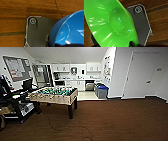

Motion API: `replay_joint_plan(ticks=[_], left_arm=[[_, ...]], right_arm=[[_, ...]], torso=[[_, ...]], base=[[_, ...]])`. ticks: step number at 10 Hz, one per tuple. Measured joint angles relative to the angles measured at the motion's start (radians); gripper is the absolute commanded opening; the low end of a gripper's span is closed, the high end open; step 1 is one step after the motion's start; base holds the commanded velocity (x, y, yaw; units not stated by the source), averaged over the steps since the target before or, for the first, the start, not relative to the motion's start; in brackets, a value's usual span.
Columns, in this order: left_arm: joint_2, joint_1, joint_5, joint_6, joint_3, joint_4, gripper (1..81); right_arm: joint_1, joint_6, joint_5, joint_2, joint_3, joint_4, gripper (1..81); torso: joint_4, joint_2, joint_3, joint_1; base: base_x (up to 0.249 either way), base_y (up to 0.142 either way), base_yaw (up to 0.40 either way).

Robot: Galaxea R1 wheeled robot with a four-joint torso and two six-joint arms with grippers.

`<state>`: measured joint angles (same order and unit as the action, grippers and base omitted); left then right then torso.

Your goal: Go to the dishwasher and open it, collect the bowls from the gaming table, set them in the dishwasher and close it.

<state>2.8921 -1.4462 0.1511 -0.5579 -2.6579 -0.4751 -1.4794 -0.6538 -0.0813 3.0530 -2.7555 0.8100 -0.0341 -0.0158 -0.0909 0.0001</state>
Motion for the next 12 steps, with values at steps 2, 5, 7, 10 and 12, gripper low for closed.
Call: replay_joint_plan(ticks=[2, 5, 7, 10, 12], left_arm=[[-0.002, 0.000, 0.000, 0.000, 0.000, 0.000, 1.0], [0.000, 0.008, 0.010, -0.003, 0.001, 0.000, 1.0], [0.000, -0.012, 0.006, -0.003, 0.001, 0.000, 1.0], [0.000, -0.011, 0.026, -0.003, 0.001, 0.000, 1.0], [-0.001, -0.012, 0.026, -0.003, 0.000, 0.000, 1.0]], right_arm=[[0.000, 0.000, 0.000, 0.000, 0.000, 0.000, 1.0], [-0.006, 0.001, -0.002, -0.004, 0.000, 0.000, 1.0], [-0.002, 0.000, 0.000, -0.001, 0.000, 0.000, 1.0], [-0.003, 0.000, -0.001, 0.000, 0.000, 0.000, 1.0], [-0.003, 0.000, 0.000, 0.000, 0.000, 0.000, 1.0]], torso=[[0.000, 0.000, 0.000, 0.000], [0.000, 0.000, 0.000, 0.000], [0.000, 0.000, 0.000, 0.000], [0.000, 0.000, 0.000, 0.000], [0.000, 0.000, 0.000, 0.000]], base=[[0.000, -0.106, -0.196], [0.000, 0.000, 0.000], [0.000, 0.000, 0.000], [0.000, 0.000, 0.000], [0.000, 0.000, 0.000]])
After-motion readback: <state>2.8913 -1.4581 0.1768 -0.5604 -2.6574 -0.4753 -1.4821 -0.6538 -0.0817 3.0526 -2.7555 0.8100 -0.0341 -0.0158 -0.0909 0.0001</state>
